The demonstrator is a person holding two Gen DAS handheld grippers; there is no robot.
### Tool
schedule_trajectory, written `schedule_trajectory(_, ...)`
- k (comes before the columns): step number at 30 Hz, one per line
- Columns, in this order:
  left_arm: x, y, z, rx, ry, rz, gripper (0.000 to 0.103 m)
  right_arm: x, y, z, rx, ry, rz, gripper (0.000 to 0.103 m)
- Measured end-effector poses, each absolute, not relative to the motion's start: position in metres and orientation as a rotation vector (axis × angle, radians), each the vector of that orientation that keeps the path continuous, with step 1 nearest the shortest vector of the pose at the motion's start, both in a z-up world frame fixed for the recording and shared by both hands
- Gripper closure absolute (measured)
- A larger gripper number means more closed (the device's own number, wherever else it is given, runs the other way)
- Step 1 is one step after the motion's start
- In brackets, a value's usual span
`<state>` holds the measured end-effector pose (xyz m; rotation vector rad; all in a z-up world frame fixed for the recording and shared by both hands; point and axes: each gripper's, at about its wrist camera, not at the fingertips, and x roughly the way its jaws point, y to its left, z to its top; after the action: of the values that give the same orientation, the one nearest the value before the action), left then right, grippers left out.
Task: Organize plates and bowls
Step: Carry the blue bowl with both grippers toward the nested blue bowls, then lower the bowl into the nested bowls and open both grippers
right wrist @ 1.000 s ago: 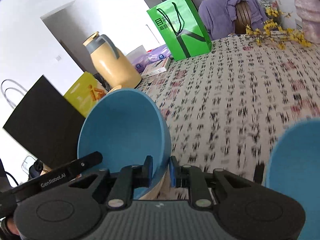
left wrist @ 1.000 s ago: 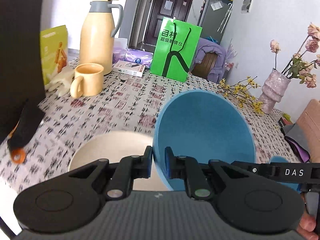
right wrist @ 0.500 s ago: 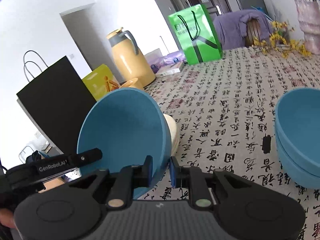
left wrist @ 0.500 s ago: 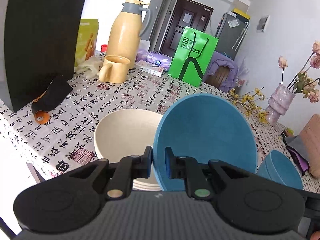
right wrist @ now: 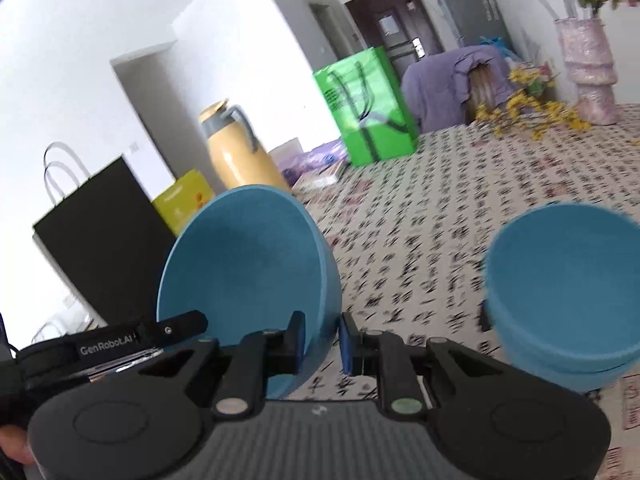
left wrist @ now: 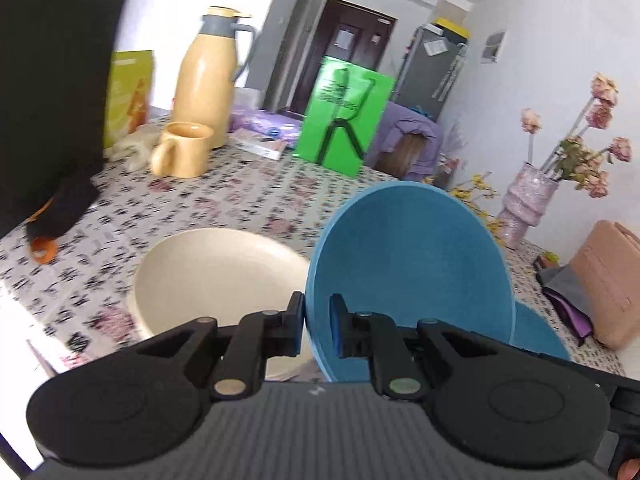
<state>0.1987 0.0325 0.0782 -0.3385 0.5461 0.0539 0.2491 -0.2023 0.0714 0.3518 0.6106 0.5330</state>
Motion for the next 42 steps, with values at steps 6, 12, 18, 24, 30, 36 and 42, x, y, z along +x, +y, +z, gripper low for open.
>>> schedule_trajectory(6, 0.234, -0.012, 0.092, -0.342, 0.544, -0.083, 0.090, 0.250, -0.253, 0.086, 0.378, 0.542, 0.421, 0.085)
schedule_trajectory(12, 0.267, -0.075, 0.100, -0.319, 0.558, -0.232, 0.090, 0.254, -0.318, 0.097, 0.408, 0.500, 0.291, 0.085)
schedule_trajectory(18, 0.285, -0.115, 0.087, -0.316, 0.629, -0.288, 0.090, 0.265, -0.362, 0.080, 0.459, 0.552, 0.223, 0.083)
schedule_trajectory(24, 0.292, -0.119, 0.075, -0.349, 0.701, -0.288, 0.090, 0.267, -0.376, 0.063, 0.495, 0.580, 0.233, 0.080)
schedule_trajectory(30, 0.294, -0.115, 0.062, -0.376, 0.760, -0.270, 0.089, 0.261, -0.375, 0.056, 0.504, 0.569, 0.251, 0.076)
schedule_trajectory(36, 0.296, -0.121, 0.057, -0.359, 0.777, -0.274, 0.088, 0.261, -0.376, 0.049, 0.489, 0.576, 0.235, 0.075)
schedule_trajectory(42, 0.297, -0.122, 0.059, -0.350, 0.774, -0.275, 0.085, 0.264, -0.378, 0.044, 0.490, 0.585, 0.222, 0.072)
